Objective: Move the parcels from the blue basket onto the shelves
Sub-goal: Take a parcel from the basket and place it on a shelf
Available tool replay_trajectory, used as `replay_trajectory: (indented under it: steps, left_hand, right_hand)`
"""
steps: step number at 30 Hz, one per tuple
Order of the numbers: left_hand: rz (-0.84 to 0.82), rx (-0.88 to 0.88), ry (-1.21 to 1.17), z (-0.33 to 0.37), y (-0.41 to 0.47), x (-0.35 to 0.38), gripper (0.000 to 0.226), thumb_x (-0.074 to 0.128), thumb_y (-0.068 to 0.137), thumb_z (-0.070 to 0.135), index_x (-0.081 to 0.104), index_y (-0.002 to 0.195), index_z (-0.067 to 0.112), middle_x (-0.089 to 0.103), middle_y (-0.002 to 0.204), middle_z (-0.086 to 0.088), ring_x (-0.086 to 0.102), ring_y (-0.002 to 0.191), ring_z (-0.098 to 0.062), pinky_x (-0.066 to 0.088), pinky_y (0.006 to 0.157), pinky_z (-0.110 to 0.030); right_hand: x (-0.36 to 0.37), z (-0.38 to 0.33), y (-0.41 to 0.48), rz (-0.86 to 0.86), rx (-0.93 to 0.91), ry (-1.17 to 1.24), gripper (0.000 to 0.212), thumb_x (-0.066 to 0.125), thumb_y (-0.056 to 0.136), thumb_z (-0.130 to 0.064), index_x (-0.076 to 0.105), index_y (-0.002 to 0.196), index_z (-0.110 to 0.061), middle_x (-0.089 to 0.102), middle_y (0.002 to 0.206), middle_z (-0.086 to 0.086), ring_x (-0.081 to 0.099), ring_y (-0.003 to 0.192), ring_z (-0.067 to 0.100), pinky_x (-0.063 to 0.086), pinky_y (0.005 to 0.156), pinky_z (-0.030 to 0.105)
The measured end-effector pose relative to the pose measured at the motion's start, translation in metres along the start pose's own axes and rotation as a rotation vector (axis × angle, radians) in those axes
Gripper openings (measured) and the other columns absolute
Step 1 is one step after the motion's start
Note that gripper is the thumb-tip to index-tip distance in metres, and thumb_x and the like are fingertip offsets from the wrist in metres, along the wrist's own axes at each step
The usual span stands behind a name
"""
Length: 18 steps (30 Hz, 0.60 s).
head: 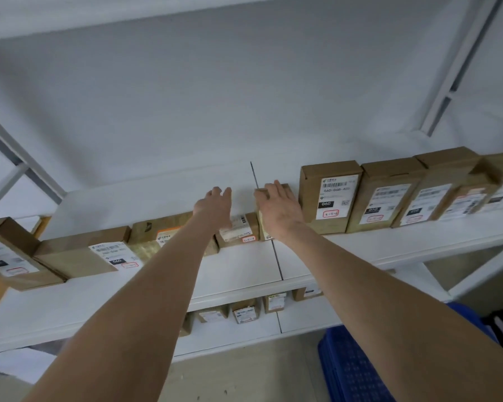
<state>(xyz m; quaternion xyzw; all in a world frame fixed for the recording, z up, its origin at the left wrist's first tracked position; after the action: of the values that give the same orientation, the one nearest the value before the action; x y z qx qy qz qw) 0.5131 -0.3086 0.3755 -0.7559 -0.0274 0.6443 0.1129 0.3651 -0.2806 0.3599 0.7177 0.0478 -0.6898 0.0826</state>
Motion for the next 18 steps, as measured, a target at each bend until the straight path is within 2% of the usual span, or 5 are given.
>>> replay_trajectory:
  steps: [4, 7, 10, 13, 18]
  left_hand:
    - [0.034, 0.045, -0.079, 0.053, -0.011, -0.026, 0.085, 0.071, 0.081, 0.027, 0.019, 0.147, 0.016, 0.028, 0.145, -0.009, 0.037, 0.131, -0.027, 0.045, 0.094, -0.041]
    - [0.113, 0.028, -0.129, 0.094, -0.02, -0.047, 0.07, 0.061, 0.087, 0.013, 0.023, 0.146, 0.015, 0.033, 0.14, -0.01, 0.044, 0.126, -0.028, 0.046, 0.09, -0.039]
    - [0.22, 0.013, -0.15, 0.138, -0.03, -0.068, 0.063, 0.059, 0.088, 0.012, 0.03, 0.144, 0.014, 0.038, 0.136, -0.009, 0.045, 0.124, -0.027, 0.047, 0.089, -0.04]
    - [0.292, 0.023, -0.12, 0.179, -0.034, -0.079, 0.067, 0.057, 0.085, 0.002, 0.029, 0.145, 0.015, 0.035, 0.141, -0.007, 0.039, 0.129, -0.024, 0.046, 0.091, -0.039]
    - [0.308, 0.088, -0.091, 0.221, -0.027, -0.082, 0.076, 0.063, 0.084, 0.006, 0.022, 0.147, 0.014, 0.027, 0.15, -0.007, 0.029, 0.138, -0.024, 0.041, 0.101, -0.037]
  right_hand:
    - [-0.023, 0.028, -0.019, 0.071, -0.057, 0.06, 0.058, 0.049, 0.089, -0.006, 0.034, 0.145, -0.015, 0.031, 0.146, 0.009, 0.029, 0.136, 0.026, 0.031, 0.109, 0.036]
    - [-0.046, 0.061, -0.037, 0.178, -0.113, 0.092, 0.063, 0.053, 0.088, -0.005, 0.031, 0.146, -0.018, 0.031, 0.144, 0.005, 0.03, 0.132, 0.024, 0.033, 0.107, 0.034]
    - [-0.069, 0.111, -0.056, 0.3, -0.116, 0.105, 0.064, 0.053, 0.087, -0.005, 0.031, 0.146, -0.019, 0.03, 0.145, 0.006, 0.031, 0.131, 0.025, 0.033, 0.105, 0.035]
    - [-0.08, 0.171, -0.071, 0.324, -0.007, 0.108, 0.069, 0.058, 0.088, -0.013, 0.025, 0.149, -0.018, 0.021, 0.154, 0.009, 0.022, 0.14, 0.028, 0.028, 0.111, 0.038]
    - [-0.076, 0.244, -0.073, 0.159, 0.146, 0.025, 0.085, 0.062, 0.091, -0.034, 0.006, 0.154, -0.02, 0.0, 0.162, 0.008, -0.001, 0.149, 0.03, 0.009, 0.12, 0.043]
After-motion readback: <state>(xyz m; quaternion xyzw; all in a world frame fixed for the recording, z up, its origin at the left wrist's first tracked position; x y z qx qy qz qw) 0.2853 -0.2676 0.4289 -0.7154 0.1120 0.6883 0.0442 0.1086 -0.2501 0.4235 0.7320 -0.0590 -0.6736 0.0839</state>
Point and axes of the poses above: each hand's wrist, its own y-axis towards the middle knuckle, its own x-axis out of the palm, z = x × y, the point moved 1 cm from there along y, towards the middle knuckle
